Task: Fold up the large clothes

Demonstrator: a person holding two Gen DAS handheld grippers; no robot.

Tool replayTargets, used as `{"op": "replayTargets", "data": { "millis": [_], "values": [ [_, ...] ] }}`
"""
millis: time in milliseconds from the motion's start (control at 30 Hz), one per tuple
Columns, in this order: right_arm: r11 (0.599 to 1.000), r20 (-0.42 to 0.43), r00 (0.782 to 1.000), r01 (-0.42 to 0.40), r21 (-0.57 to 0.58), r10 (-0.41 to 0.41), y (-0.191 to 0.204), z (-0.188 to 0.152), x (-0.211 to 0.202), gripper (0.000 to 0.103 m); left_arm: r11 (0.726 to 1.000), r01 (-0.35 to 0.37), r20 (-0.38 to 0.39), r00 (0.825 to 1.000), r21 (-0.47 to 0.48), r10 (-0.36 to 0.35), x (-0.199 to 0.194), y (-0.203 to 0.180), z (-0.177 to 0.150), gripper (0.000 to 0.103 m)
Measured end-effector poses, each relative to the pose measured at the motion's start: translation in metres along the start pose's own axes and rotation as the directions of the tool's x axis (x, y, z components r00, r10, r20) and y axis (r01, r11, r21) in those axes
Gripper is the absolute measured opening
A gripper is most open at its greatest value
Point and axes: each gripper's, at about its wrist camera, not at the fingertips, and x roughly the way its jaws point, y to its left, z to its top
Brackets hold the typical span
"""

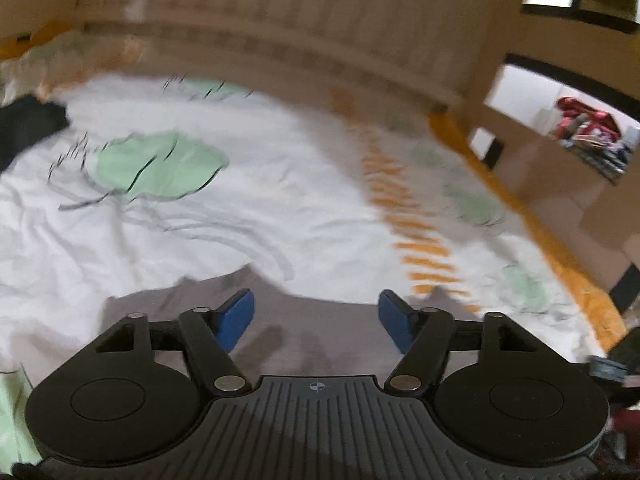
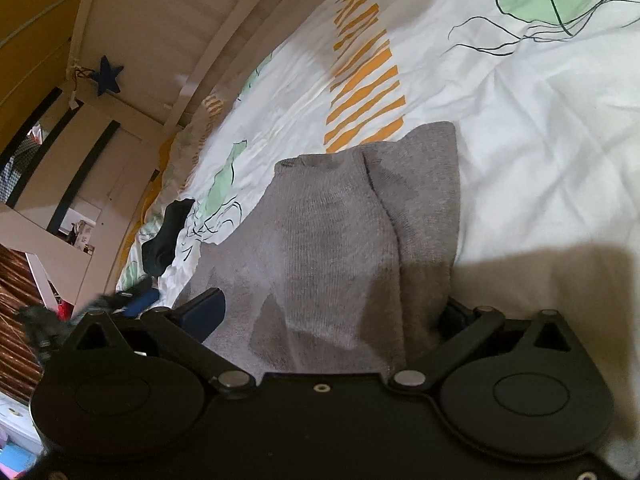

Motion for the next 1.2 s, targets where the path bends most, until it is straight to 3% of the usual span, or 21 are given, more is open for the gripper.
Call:
{"op": "replayTargets", "data": {
  "millis": [67, 167, 433, 1000, 1200],
  "values": [
    [1.000, -0.002, 1.000, 0.002, -0.002, -0.002, 0.001, -0.001, 0.000, 0.103, 1.000, 0.023, -0.005, 1.000, 0.007, -0.023, -0.006, -0.022, -0.009, 0.046],
    [1.000, -0.004, 1.000, 0.005, -0.009, -0.005, 0.001, -0.001, 0.000, 0.103, 0.998, 0.057, -0.077, 0.995, -0.005, -0.058, 0.002, -0.043, -0.026, 0.024],
    [1.000, -0.014, 1.000, -0.004, -0.018, 0.004, 0.000, -0.001, 0.000, 0.103, 1.000, 0.010, -0.233, 0.973, -0.012, -0.012, 0.043, -0.048, -0.072, 0.021],
    [1.000, -0.029, 1.000, -0.005, -0.029, 0.004, 0.003, -0.005, -0.005, 0.103, 0.998, 0.014, -0.188, 0.982, -0.068, -0.026, 0.038, -0.043, -0.081, 0.020],
    [0.999, -0.030, 1.000, -0.003, -0.032, 0.002, 0.003, -0.005, -0.004, 0.103, 0.992, 0.016, -0.139, 0.990, -0.126, -0.033, 0.045, -0.041, -0.059, 0.021]
  ]
}}
